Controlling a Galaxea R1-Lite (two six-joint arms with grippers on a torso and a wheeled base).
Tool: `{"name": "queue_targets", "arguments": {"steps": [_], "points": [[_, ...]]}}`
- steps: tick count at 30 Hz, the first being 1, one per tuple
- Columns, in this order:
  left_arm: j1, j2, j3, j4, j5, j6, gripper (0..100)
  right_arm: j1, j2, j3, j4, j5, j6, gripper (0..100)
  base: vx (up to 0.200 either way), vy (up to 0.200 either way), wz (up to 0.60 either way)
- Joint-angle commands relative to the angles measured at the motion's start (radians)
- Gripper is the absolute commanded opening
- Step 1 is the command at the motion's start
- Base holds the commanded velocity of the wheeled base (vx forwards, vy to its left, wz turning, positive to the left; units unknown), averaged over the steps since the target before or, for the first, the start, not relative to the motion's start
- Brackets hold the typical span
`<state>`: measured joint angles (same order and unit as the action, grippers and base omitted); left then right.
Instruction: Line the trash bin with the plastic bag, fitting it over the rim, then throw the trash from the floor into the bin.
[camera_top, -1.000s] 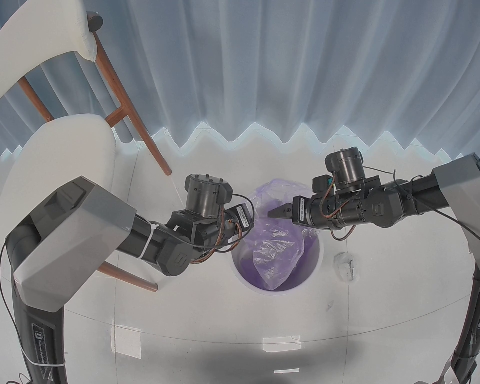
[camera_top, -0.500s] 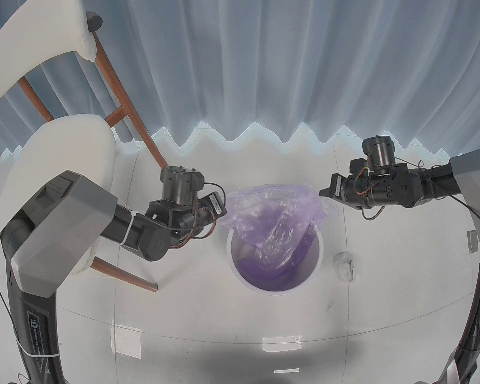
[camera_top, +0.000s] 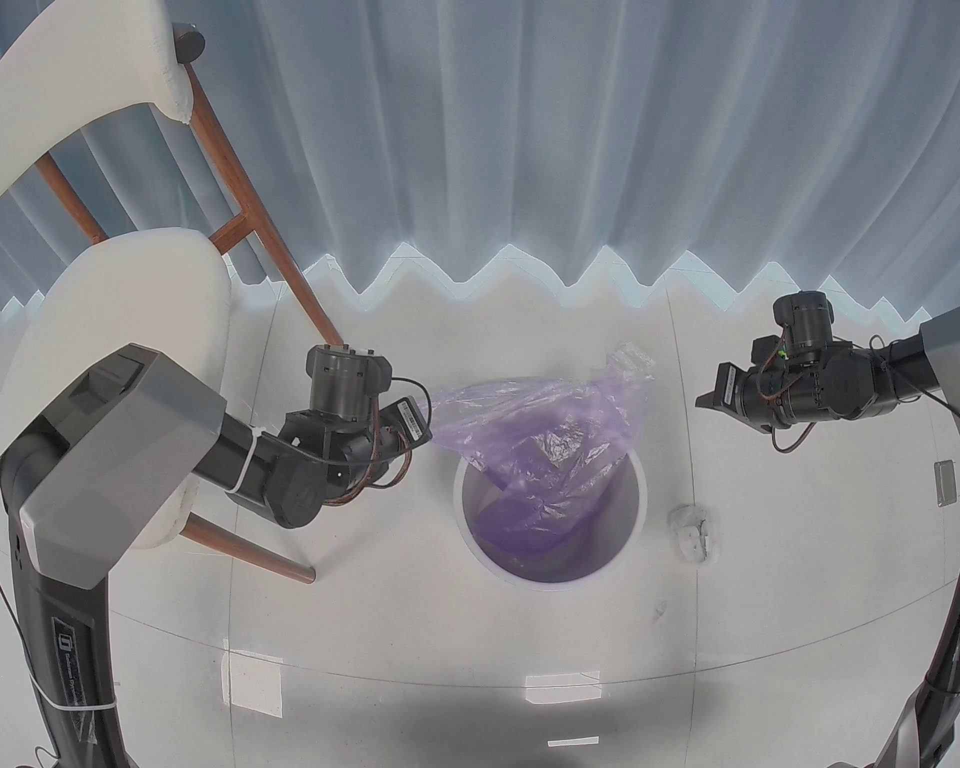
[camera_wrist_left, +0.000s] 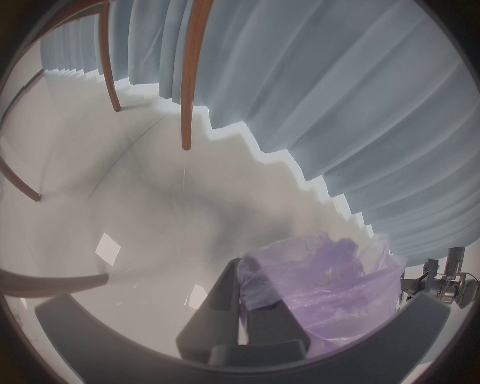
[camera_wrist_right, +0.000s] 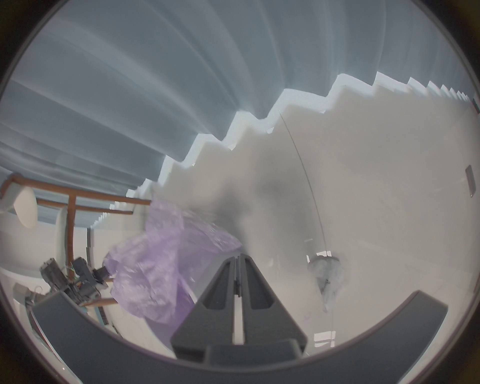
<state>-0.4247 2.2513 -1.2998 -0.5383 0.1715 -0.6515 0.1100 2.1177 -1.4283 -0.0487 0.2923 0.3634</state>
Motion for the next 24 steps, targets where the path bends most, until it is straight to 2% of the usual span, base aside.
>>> {"name": "queue_targets", "arguments": {"steps": [1, 4, 9, 13, 14, 16, 24], "points": [[-0.069, 0.002, 0.062, -0.003, 0.0, 0.0, 0, -0.006, -0.004, 0.094, -0.006, -0.001, -0.058, 0, 0.0, 0.0, 0.0], [-0.103, -0.002, 0.074, -0.003, -0.004, -0.002, 0, -0.003, -0.018, 0.106, -0.008, 0.001, -0.058, 0, 0.0, 0.0, 0.0], [-0.137, -0.002, 0.077, -0.005, 0.002, 0.001, 0, 0.011, -0.065, 0.075, -0.005, 0.056, -0.057, 0, 0.0, 0.0, 0.0], [-0.146, -0.012, 0.086, -0.005, 0.01, 0.0, 0, 0.02, -0.076, 0.035, -0.008, 0.076, -0.054, 0, 0.0, 0.0, 0.0], [-0.152, -0.022, 0.093, -0.005, 0.013, 0.001, 0, 0.03, -0.076, 0.005, -0.006, 0.106, -0.05, 100, 0.0, 0.0, 0.0], [-0.158, -0.024, 0.093, -0.005, 0.014, 0.001, 0, 0.054, -0.074, -0.003, -0.005, 0.128, -0.054, 100, 0.0, 0.0, 0.0], [-0.175, -0.022, 0.091, -0.005, 0.016, 0.001, 0, 0.137, -0.033, -0.012, -0.006, 0.131, -0.089, 100, 0.0, 0.0, 0.0]]}}
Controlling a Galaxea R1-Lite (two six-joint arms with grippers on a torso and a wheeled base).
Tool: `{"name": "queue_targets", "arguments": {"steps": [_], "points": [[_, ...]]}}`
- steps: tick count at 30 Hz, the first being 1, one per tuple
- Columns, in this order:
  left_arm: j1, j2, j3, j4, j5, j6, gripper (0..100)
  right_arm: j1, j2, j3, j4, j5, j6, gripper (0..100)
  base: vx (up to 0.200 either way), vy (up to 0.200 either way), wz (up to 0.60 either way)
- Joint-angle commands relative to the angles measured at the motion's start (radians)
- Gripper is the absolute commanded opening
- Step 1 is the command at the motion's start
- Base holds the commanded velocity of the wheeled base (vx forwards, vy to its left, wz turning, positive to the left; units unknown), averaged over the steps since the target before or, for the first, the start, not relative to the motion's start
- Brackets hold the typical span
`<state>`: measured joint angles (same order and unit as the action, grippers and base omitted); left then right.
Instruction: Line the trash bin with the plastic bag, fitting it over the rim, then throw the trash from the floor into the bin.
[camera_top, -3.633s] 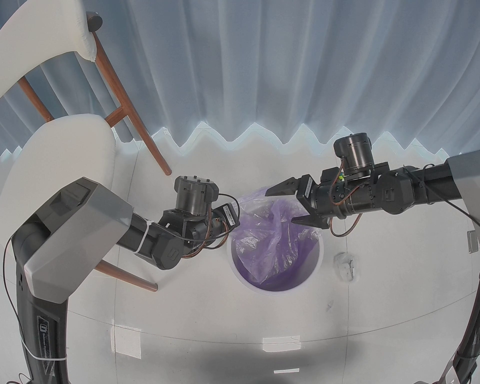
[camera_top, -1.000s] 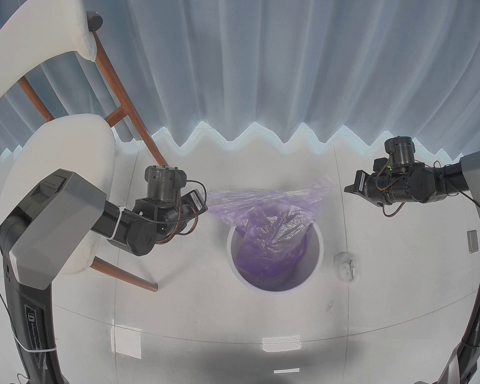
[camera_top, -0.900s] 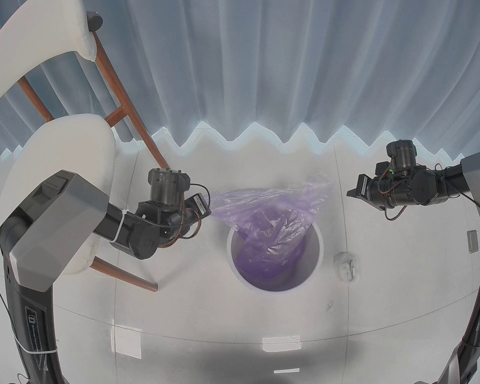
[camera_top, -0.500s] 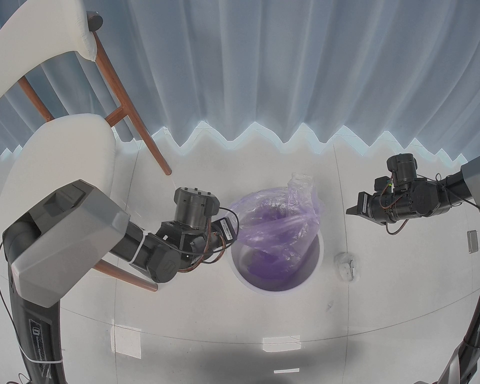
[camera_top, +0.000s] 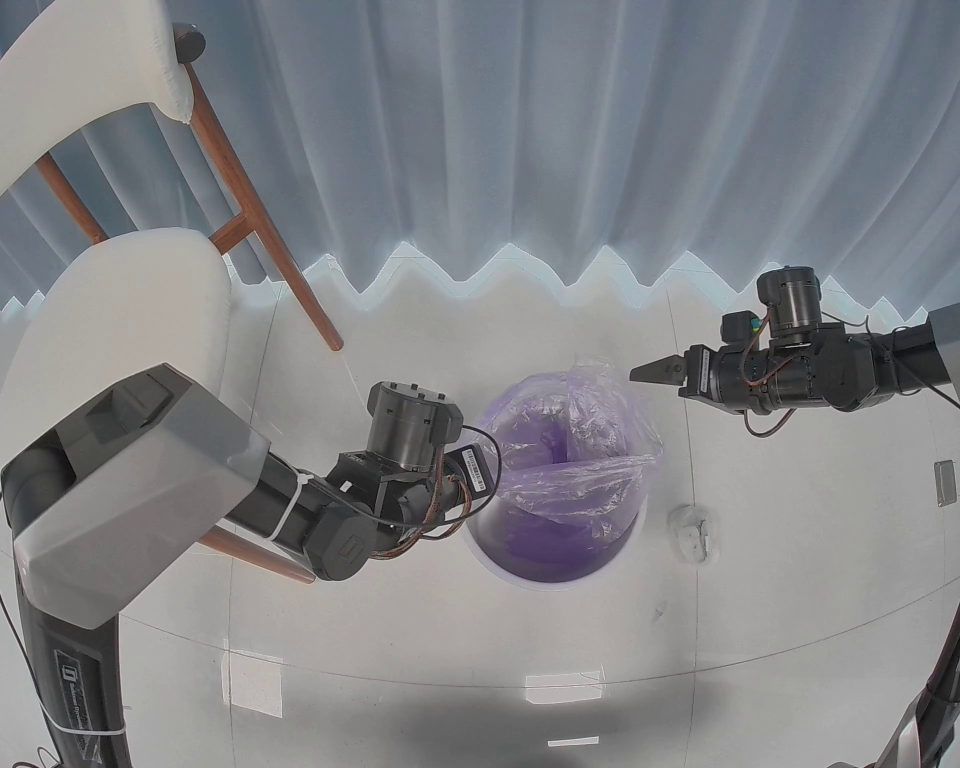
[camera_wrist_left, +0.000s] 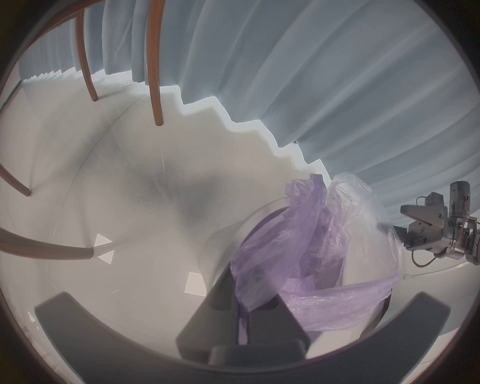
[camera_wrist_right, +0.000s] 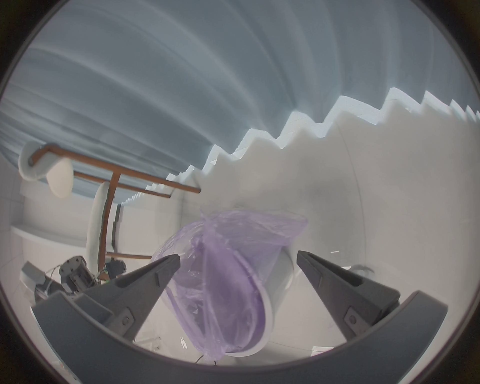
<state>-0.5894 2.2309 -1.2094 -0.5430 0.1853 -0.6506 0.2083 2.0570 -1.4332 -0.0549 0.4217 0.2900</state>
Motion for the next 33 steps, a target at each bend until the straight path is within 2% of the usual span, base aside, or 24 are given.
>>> {"name": "queue_targets", "arguments": {"steps": [1, 8, 9, 10, 11, 14, 25, 33], "points": [[-0.01, -0.002, 0.001, 0.0, 0.002, 0.0, 0, 0.042, 0.029, -0.009, 0.0, 0.002, -0.018, 100, 0.0, 0.0, 0.0], [-0.01, 0.0, 0.013, 0.0, 0.002, 0.0, 0, 0.083, 0.095, -0.009, -0.006, -0.006, -0.045, 100, 0.0, 0.0, 0.0], [-0.01, 0.0, 0.014, -0.002, 0.003, 0.0, 0, 0.083, 0.106, -0.013, -0.013, -0.012, -0.043, 0, 0.0, 0.0, 0.0], [-0.01, 0.0, 0.014, -0.002, 0.003, 0.0, 0, 0.083, 0.106, -0.013, -0.013, -0.012, -0.043, 0, 0.0, 0.0, 0.0], [-0.007, 0.0, 0.017, -0.002, 0.009, 0.0, 0, 0.082, 0.13, -0.032, -0.046, -0.047, -0.038, 0, 0.0, 0.0, 0.0], [0.01, 0.0, 0.019, -0.002, 0.033, 0.002, 0, 0.071, 0.134, -0.03, -0.072, -0.087, -0.031, 0, 0.0, 0.0, 0.0], [0.04, -0.017, 0.125, -0.002, 0.046, -0.004, 0, -0.049, 0.08, 0.129, -0.071, -0.095, -0.028, 0, 0.0, 0.0, 0.0], [0.025, 0.019, 0.128, 0.0, 0.065, -0.004, 0, -0.073, 0.041, 0.249, -0.066, -0.103, -0.028, 0, 0.0, 0.0, 0.0]]}}
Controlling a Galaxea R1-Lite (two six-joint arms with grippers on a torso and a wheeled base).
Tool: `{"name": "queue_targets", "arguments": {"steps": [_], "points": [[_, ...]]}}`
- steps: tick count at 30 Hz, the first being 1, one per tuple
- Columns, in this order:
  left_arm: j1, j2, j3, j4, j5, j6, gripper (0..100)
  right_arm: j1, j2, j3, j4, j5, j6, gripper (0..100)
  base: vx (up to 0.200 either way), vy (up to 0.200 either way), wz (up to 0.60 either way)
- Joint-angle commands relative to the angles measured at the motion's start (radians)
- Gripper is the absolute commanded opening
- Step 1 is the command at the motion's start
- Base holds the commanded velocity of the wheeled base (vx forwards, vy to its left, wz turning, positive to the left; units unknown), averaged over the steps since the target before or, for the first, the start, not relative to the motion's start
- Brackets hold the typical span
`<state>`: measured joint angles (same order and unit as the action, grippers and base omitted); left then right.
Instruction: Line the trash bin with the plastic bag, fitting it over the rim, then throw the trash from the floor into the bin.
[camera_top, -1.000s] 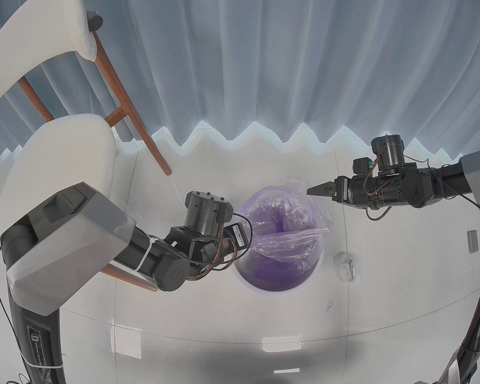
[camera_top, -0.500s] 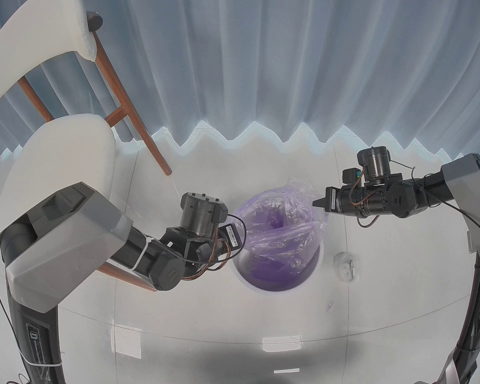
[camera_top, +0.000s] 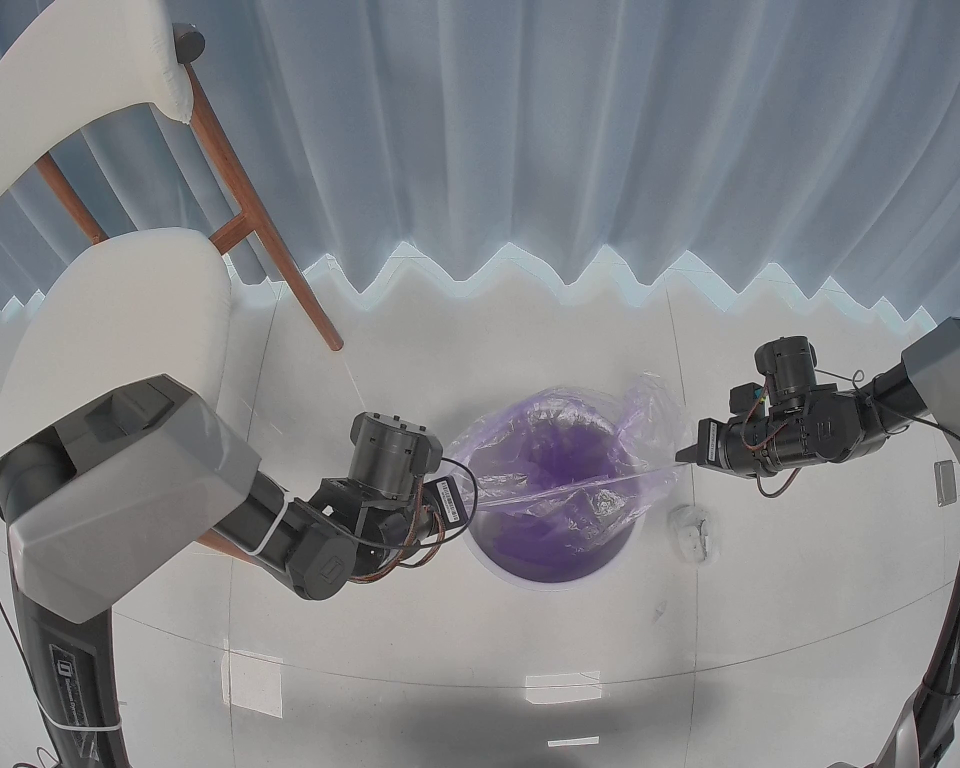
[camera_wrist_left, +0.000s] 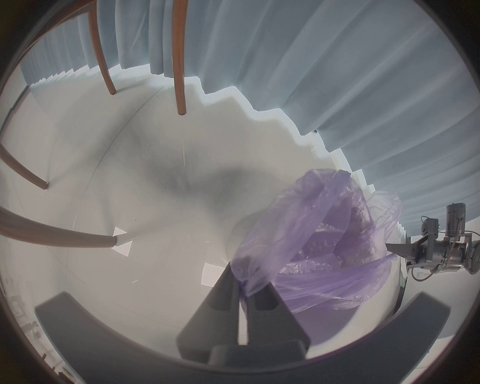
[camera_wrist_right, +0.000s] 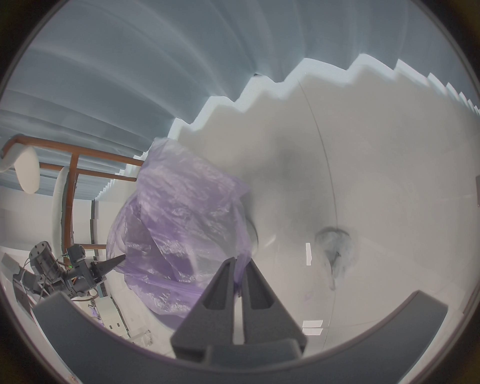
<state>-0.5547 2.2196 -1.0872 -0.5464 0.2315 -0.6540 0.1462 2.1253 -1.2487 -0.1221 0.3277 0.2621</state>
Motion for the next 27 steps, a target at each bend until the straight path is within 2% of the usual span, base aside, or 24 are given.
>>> {"name": "queue_targets", "arguments": {"steps": [1, 13, 21, 27], "points": [[-0.01, 0.034, 0.006, 0.003, 0.022, -0.001, 0, -0.011, -0.028, 0.069, 0.001, -0.009, -0.001, 0, 0.0, 0.0, 0.0], [-0.013, 0.038, 0.036, 0.003, 0.026, -0.001, 0, -0.017, -0.081, 0.264, -0.004, -0.01, -0.001, 0, 0.0, 0.0, 0.0], [0.002, -0.006, 0.081, 0.011, 0.014, 0.014, 0, 0.043, -0.085, 0.359, -0.005, -0.01, 0.002, 0, 0.0, 0.0, 0.0], [0.012, -0.017, 0.145, 0.003, 0.005, 0.116, 0, 0.089, -0.054, 0.397, -0.007, -0.009, 0.0, 0, 0.0, 0.0, 0.0]]}}
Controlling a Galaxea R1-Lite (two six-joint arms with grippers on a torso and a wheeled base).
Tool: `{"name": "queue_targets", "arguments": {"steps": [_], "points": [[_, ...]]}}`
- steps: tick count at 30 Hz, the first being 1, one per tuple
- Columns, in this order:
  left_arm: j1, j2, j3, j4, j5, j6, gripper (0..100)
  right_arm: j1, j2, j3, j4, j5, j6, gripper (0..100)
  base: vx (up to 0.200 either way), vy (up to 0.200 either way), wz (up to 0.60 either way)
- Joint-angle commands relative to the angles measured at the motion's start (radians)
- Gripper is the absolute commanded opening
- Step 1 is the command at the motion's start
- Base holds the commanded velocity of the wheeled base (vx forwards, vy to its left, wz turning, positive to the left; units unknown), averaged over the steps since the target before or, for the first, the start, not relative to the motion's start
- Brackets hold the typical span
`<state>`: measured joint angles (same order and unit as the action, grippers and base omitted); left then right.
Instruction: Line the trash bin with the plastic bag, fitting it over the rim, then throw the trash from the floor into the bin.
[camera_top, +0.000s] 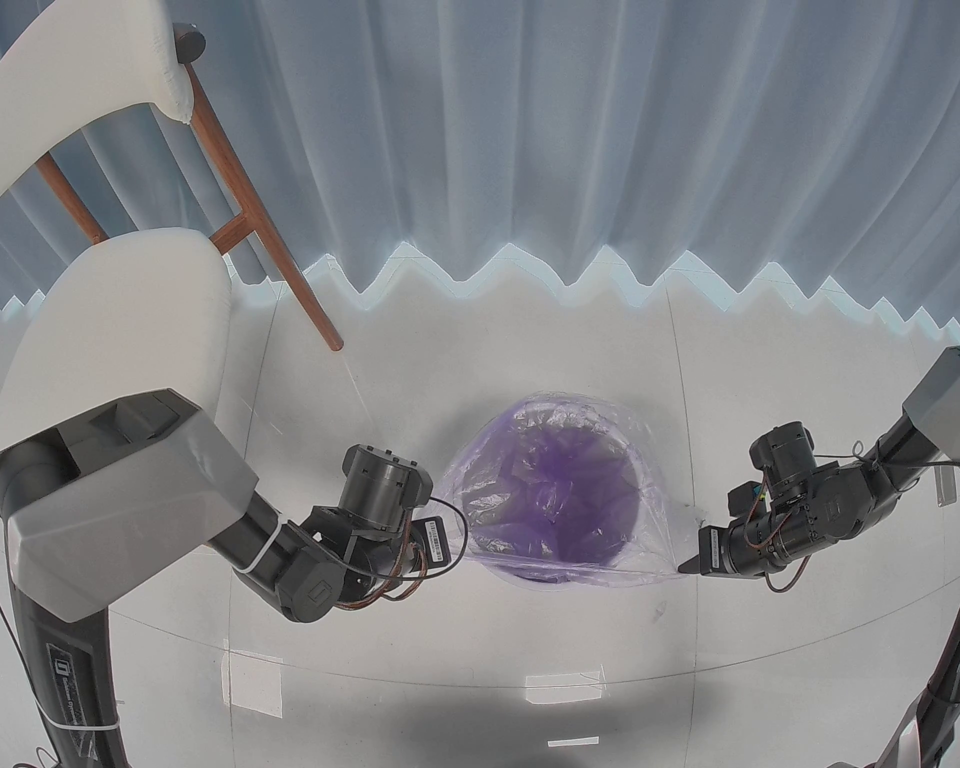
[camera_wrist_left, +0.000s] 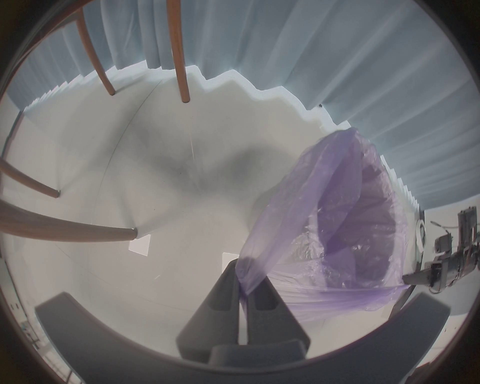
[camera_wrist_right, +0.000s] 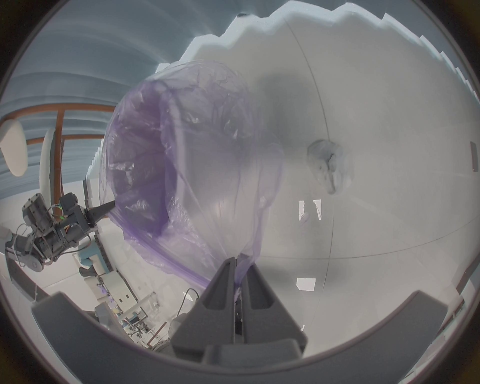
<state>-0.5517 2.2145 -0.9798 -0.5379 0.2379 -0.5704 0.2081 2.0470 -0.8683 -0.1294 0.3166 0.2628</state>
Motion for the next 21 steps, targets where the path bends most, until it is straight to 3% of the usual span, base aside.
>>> {"name": "queue_targets", "arguments": {"steps": [1, 14, 21], "points": [[0.009, -0.012, 0.038, -0.005, -0.002, 0.032, 0, 0.027, 0.024, 0.017, 0.001, 0.002, 0.0, 0, 0.0, 0.0, 0.0], [0.038, 0.001, 0.069, -0.007, -0.002, 0.164, 0, 0.114, 0.113, -0.037, -0.006, -0.005, 0.0, 0, 0.0, 0.0, 0.0], [-0.004, 0.001, 0.138, -0.016, -0.003, 0.248, 0, 0.149, 0.148, -0.067, -0.006, -0.019, 0.0, 0, 0.0, 0.0, 0.0]]}}
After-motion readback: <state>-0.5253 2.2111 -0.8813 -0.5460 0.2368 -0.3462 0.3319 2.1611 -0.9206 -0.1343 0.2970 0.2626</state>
